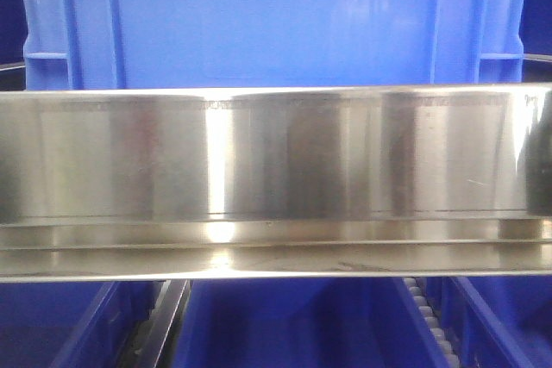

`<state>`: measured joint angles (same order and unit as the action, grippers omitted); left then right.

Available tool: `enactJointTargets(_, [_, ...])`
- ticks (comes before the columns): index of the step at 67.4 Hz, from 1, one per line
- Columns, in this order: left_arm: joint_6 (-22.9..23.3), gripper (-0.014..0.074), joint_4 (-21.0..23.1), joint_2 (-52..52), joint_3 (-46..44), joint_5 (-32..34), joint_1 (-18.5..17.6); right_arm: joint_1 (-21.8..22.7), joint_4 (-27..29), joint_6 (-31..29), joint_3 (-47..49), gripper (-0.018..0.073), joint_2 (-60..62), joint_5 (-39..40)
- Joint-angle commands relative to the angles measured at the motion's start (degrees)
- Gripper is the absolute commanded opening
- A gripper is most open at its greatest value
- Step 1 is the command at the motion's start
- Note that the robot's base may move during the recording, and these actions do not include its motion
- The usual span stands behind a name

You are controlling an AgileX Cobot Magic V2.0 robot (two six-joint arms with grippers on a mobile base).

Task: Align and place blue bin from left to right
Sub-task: 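Lower both open grippers over the bin's side walls, then close both grippers on the blue bin's side rims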

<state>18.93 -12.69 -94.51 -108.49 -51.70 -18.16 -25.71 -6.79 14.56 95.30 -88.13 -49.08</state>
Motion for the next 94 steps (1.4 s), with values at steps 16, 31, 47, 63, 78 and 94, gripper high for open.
enactJointTargets(16, [2.72, -0.0111, 0.32, -3.85, -3.65, -5.98, -0.61, -3.69, -1.97, 1.40, 15.39, -0.0067, -9.62, -11.64])
enactJointTargets(31, [2.72, -0.0111, 0.05, -3.85, -3.65, -5.98, -0.51, -3.99, -1.97, 1.40, 17.39, -0.0067, -11.51, -13.18])
enactJointTargets(47, [2.72, -0.0111, 0.05, -3.85, -3.65, -5.98, -0.51, -3.99, -2.00, 1.40, 17.39, -0.0064, -11.51, -13.83])
enactJointTargets(63, [2.72, -0.0111, 0.05, -3.85, -3.65, -5.98, -0.51, -3.99, -2.00, 1.40, 17.39, 0.0312, -11.51, -14.86])
enactJointTargets(78, [2.72, -0.0111, 0.05, -3.85, -3.65, -6.09, -0.51, -3.99, -2.00, 1.40, 17.39, 0.0365, -12.17, -13.96])
enactJointTargets(94, [2.72, -0.0111, 0.16, -3.85, -3.65, -6.83, -0.51, -3.99, -2.00, 1.53, 17.39, 0.0330, -15.30, -13.87])
